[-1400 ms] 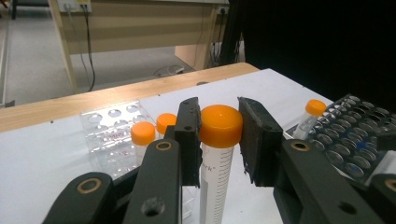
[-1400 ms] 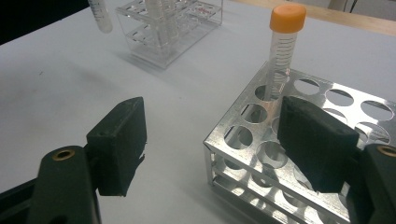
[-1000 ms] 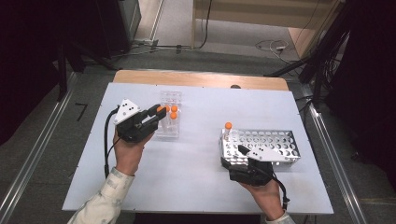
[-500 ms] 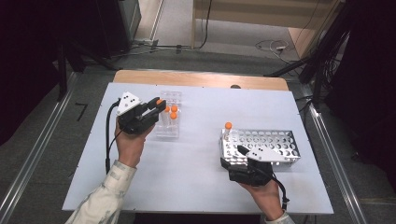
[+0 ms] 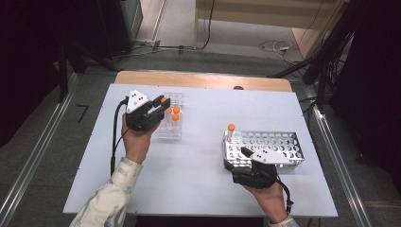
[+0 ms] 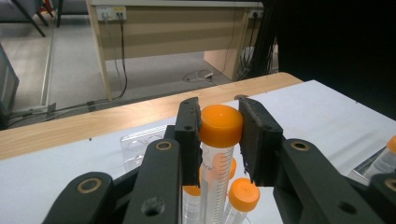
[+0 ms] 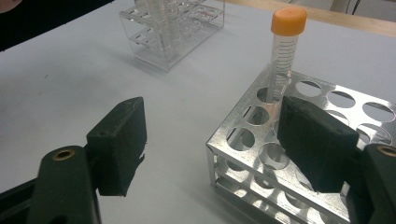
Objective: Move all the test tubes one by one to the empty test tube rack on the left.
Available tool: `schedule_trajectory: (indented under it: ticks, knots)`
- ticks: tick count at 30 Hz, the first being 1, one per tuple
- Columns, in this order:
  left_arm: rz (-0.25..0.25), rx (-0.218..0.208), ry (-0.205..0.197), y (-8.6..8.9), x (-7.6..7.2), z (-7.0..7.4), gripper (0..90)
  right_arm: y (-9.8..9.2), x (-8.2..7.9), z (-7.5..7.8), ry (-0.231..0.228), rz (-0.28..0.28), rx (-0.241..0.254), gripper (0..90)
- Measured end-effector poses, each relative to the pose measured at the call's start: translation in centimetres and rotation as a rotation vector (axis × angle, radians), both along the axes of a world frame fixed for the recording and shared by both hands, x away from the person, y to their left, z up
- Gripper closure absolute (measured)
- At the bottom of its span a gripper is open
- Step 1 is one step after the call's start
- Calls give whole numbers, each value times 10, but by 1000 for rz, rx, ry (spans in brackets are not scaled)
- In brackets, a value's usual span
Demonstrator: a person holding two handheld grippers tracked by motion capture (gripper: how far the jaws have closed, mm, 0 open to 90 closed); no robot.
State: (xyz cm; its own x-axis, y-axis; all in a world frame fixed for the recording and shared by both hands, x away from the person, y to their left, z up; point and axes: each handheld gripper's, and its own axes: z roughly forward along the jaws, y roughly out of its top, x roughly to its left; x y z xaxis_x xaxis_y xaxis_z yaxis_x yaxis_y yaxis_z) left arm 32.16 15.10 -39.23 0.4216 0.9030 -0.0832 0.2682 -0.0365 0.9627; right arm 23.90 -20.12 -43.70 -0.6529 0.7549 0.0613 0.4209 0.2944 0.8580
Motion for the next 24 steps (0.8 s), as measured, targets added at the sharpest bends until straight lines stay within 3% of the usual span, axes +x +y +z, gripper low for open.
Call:
schedule_trajectory:
  ticks: [24]
  knots:
    - [-2, 37, -5, -6, 1, -14, 703, 0, -1, 1, -2, 0, 1, 226]
